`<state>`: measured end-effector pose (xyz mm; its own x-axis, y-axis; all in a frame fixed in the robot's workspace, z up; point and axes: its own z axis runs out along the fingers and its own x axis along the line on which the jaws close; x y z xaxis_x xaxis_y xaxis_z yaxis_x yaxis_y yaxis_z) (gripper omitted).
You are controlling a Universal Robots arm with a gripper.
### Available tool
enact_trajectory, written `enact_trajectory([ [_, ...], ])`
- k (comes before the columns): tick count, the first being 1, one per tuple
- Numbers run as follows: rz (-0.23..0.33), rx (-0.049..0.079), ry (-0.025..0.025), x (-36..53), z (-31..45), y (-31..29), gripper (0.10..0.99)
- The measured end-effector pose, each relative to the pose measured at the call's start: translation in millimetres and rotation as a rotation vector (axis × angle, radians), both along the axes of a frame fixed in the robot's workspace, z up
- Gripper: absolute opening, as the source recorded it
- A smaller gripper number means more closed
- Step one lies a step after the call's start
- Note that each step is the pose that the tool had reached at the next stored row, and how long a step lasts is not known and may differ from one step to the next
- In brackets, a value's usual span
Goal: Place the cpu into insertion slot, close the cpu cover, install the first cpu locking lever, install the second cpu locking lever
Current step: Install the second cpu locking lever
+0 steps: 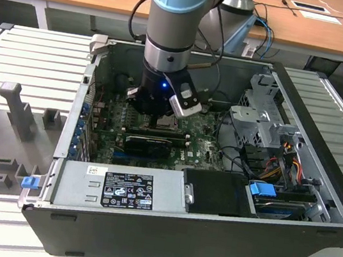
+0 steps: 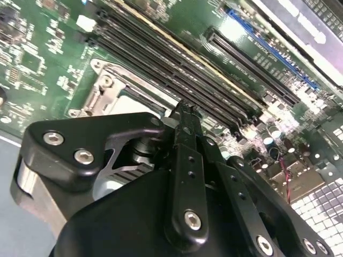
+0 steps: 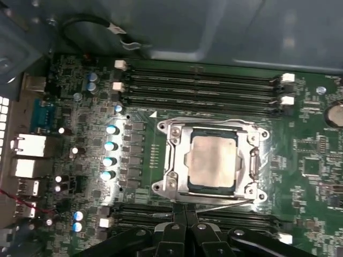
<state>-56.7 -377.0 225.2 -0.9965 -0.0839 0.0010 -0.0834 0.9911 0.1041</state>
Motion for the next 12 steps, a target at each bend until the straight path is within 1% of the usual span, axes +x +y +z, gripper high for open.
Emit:
enact_trajectory([
  [5, 0.009, 0.001, 0.0001, -1.6, -10.5, 0.0, 0.106],
  [6, 0.013, 0.003, 0.0001, -1.9, -12.7, -0.1, 0.106],
  [7, 0.014, 0.009, 0.0002, -2.2, -13.3, -0.9, 0.106],
  [8, 0.014, 0.020, 0.0000, -2.4, -13.8, -2.0, 0.106],
  [11, 0.014, 0.065, -0.0004, -4.8, -14.1, -7.5, 0.106],
  [12, 0.014, 0.071, -0.0005, -5.8, -14.2, -8.9, 0.106],
])
